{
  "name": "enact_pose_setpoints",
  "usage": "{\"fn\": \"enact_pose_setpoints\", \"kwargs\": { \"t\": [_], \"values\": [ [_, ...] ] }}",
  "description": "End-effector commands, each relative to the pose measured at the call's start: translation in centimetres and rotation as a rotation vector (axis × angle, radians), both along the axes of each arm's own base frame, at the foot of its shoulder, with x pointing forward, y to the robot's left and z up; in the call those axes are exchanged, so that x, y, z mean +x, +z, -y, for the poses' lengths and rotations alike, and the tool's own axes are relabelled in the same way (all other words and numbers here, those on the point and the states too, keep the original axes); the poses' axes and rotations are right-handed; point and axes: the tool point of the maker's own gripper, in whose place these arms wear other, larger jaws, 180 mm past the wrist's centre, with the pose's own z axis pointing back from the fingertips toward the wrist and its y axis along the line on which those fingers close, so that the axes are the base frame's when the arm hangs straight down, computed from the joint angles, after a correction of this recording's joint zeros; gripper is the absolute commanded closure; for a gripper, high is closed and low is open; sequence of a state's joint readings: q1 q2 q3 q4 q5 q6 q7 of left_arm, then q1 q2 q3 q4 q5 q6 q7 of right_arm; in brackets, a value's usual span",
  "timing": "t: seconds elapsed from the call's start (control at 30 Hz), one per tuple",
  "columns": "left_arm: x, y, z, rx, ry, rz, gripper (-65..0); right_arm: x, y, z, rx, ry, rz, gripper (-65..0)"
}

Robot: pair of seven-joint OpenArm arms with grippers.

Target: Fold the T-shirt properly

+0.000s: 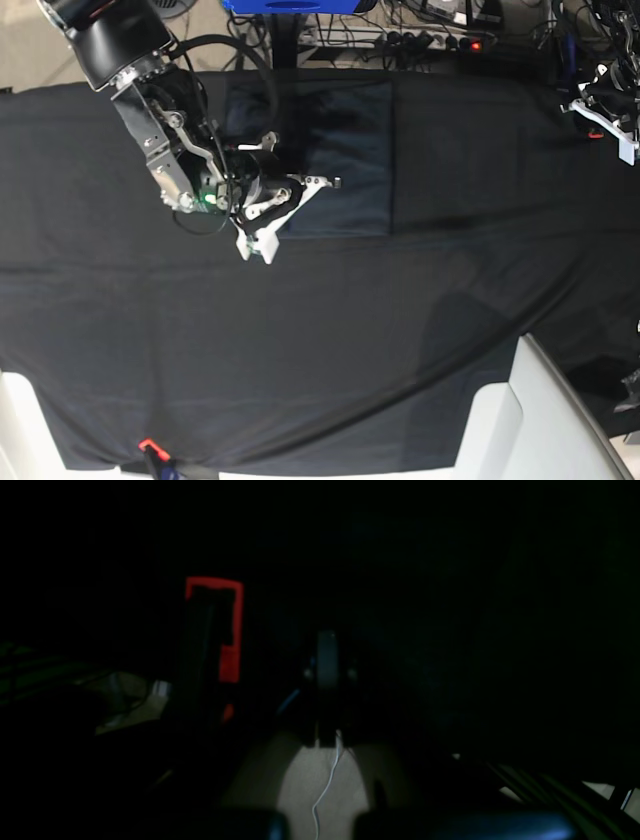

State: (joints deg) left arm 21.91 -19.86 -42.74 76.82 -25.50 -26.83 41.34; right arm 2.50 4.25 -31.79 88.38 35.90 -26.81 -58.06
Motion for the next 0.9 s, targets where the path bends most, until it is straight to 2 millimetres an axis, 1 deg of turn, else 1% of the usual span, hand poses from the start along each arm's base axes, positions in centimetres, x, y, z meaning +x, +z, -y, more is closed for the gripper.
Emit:
{"fn": "enact_pose_setpoints", "kwargs": {
  "t": [0.0,0.13,0.27,0.3,0.37,0.4,0.5,0.57,0.6,0.77,0.87],
  "values": [
    [0.7,1.3,-1.0,0.03,-0.004,0.032,0.0,1.1,0.7,-0.4,0.017,-0.01,0.033,-0.2],
    [0.8,1.3,-0.9,0.031,-0.009,0.031,0.0,1.2,0.4,-0.4,0.013,-0.036,0.032,-0.2],
    [0.8,1.3,-0.9,0.031,-0.009,0.031,0.0,2.0,0.6,-0.3,0.008,-0.079,0.065,-0.2],
    [0.8,1.3,-0.9,0.031,-0.009,0.031,0.0,2.0,0.6,-0.5,0.011,-0.086,0.06,-0.2],
    [0.8,1.3,-0.9,0.031,-0.009,0.031,0.0,1.8,0.6,-1.1,0.017,-0.093,0.049,-0.2],
    [0.8,1.3,-0.9,0.031,-0.009,0.031,0.0,1.4,0.5,-1.5,0.013,-0.075,0.047,-0.2],
    [0.8,1.3,-0.9,0.031,-0.009,0.031,0.0,0.0,0.5,-3.5,-0.004,-0.01,0.044,-0.2],
    [0.8,1.3,-0.9,0.031,-0.009,0.031,0.0,-0.4,0.5,-4.4,-0.015,0.009,0.057,-0.2],
    [0.8,1.3,-0.9,0.031,-0.009,0.031,0.0,-0.1,0.6,-4.4,-0.021,0.001,0.071,-0.2],
    [0.7,1.3,-0.9,0.031,-0.009,0.029,0.0,0.3,-0.7,-3.3,-0.063,-0.027,0.05,-0.2],
    [0.7,1.2,-0.9,0.03,-0.009,0.029,0.0,1.0,-0.6,-2.8,-0.069,-0.052,0.069,-0.2]
  ]
}}
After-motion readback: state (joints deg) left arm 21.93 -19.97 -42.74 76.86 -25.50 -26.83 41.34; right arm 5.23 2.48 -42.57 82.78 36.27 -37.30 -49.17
